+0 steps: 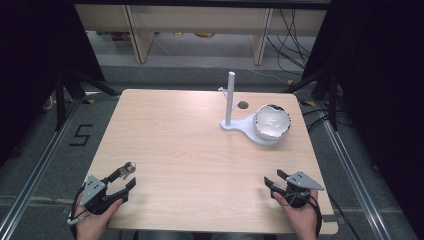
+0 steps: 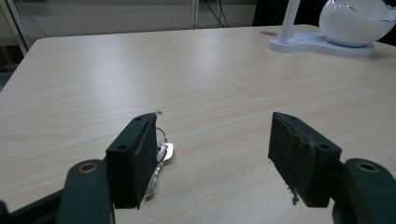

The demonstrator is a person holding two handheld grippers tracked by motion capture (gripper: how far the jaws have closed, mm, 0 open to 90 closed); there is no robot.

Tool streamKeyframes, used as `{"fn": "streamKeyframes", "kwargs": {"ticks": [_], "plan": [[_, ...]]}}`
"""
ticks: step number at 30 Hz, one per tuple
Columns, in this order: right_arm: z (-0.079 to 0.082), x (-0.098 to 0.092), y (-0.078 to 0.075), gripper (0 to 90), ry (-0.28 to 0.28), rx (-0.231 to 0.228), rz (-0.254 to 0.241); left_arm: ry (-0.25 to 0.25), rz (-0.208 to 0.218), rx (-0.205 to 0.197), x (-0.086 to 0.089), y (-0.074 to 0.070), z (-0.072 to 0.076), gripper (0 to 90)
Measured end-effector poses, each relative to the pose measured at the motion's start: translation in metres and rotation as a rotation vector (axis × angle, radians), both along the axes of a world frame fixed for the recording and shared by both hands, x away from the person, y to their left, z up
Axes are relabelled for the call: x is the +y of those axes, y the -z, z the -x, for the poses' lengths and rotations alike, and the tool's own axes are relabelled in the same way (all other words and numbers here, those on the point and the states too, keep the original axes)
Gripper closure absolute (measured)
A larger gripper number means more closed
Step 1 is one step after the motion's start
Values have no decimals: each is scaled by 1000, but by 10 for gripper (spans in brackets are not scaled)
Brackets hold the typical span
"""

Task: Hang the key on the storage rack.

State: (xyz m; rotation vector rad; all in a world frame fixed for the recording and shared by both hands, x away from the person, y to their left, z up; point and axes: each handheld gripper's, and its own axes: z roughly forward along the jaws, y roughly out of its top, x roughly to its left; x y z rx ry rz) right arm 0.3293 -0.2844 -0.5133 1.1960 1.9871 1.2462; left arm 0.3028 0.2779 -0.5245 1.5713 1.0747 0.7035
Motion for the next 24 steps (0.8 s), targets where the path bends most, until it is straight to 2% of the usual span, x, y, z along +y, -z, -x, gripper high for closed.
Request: {"fn": "streamKeyframes", "kwargs": {"ticks": [5, 6, 7, 10, 12, 13, 15, 16, 17, 18, 19, 20, 22, 23, 24], "plan": [[-1, 0, 0, 413, 0, 0, 9, -4, -9, 18, 0, -1, -1, 323], [-1, 0, 0, 413, 5, 5, 10, -13, -32, 46, 0, -2, -3, 328], [-1, 0, 0, 413, 5, 5, 10, -13, -32, 46, 0, -2, -3, 339], [-1, 0, 0, 412, 6, 4, 10, -19, -87, 93, 2, -8, -8, 353], [-1, 0, 0, 410, 8, 4, 12, -16, -89, 116, 3, -12, -12, 362], [-1, 0, 0, 410, 8, 4, 12, -11, -104, 136, 4, -15, -15, 362], [-1, 0, 0, 408, 9, 4, 10, 6, -155, 185, 5, -19, -21, 359], [-1, 0, 0, 407, 6, 7, 7, 28, -203, 238, 7, -25, -29, 347], [-1, 0, 0, 407, 6, 7, 7, 28, -203, 238, 7, -25, -29, 343], [-1, -1, 0, 406, 2, 8, 17, 42, -223, 269, 8, -29, -33, 336], [-1, 0, 0, 405, 2, 19, 10, 53, -257, 309, 9, -32, -38, 336], [-1, 0, 0, 404, -1, 17, 13, 80, -328, 342, 13, -37, -42, 335], [-1, 0, 0, 402, -1, 17, 18, 99, -368, 381, 13, -46, -58, 337], [-1, 0, 0, 402, -1, 17, 18, 99, -368, 381, 13, -46, -58, 336], [-1, 0, 0, 401, -1, 20, 17, 115, -385, 402, 14, -48, -64, 336]]}}
